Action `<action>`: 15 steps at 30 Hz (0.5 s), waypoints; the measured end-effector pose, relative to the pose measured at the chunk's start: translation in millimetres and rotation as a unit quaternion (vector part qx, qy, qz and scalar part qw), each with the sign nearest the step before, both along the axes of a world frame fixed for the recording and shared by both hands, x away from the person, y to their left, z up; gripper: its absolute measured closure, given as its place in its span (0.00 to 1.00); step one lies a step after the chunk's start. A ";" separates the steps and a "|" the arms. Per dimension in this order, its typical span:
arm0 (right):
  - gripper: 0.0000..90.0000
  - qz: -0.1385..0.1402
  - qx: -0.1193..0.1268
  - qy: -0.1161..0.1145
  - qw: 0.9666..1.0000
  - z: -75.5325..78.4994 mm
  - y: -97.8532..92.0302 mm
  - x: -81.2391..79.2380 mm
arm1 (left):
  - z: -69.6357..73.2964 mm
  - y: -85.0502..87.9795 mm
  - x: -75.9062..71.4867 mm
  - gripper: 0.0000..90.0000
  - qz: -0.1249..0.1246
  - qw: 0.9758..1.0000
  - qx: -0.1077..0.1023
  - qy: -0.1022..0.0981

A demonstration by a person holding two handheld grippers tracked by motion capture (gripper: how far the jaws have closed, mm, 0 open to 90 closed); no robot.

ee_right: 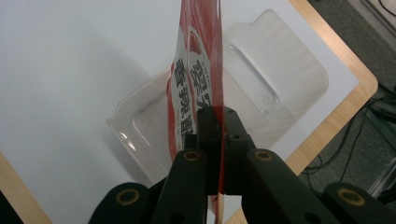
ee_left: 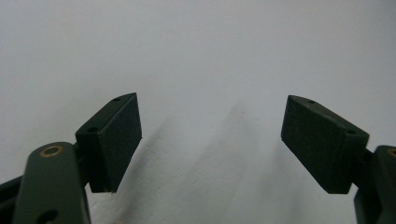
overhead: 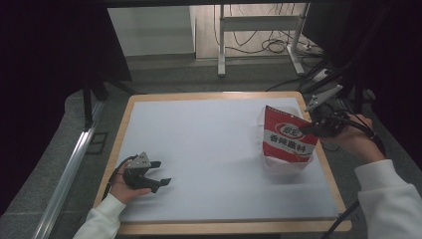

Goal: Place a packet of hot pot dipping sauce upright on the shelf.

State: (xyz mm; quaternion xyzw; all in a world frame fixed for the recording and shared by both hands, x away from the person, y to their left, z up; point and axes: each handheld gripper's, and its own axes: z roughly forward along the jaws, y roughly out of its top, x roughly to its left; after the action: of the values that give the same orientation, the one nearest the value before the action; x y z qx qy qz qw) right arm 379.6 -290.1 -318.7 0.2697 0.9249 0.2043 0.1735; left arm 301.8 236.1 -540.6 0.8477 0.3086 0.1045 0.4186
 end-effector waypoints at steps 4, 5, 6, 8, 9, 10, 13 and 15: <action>0.97 -0.002 0.008 -0.001 1.000 -1.3 -3.3 -1.1 | -0.1 -0.3 0.1 0.22 0.000 1.000 0.001 0.000; 0.97 -0.002 0.008 -0.001 1.000 -1.3 -3.3 -1.1 | -0.1 -0.4 0.1 0.22 -0.001 1.000 0.001 0.000; 0.84 -0.009 0.016 -0.012 1.000 -0.7 -3.3 -1.7 | -0.1 -0.7 0.1 0.22 -0.001 1.000 0.001 0.000; 0.79 -0.012 0.025 -0.021 0.999 0.4 -3.1 -2.3 | -0.1 -0.8 0.0 0.22 -0.001 1.000 0.002 0.000; 0.73 -0.012 0.041 -0.032 0.999 3.6 -1.3 -3.2 | -0.1 -0.8 0.0 0.22 -0.001 1.000 0.002 0.000; 0.68 -0.014 0.045 -0.041 0.998 5.4 1.0 -4.2 | 0.0 -0.7 0.1 0.22 -0.002 1.000 0.003 -0.001; 0.58 -0.021 0.071 -0.067 0.995 12.7 10.0 -6.0 | -0.1 -0.6 0.2 0.22 -0.001 1.000 0.002 -0.002; 0.55 -0.021 0.093 -0.083 0.992 19.0 19.3 -8.2 | -0.1 -0.4 0.2 0.22 -0.001 1.000 0.002 -0.001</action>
State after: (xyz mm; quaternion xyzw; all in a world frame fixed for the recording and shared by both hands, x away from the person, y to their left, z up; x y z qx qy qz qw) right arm 371.4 -270.8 -299.8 0.2857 0.8785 0.3076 0.2279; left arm 302.1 235.7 -540.7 0.8485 0.3074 0.1057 0.4176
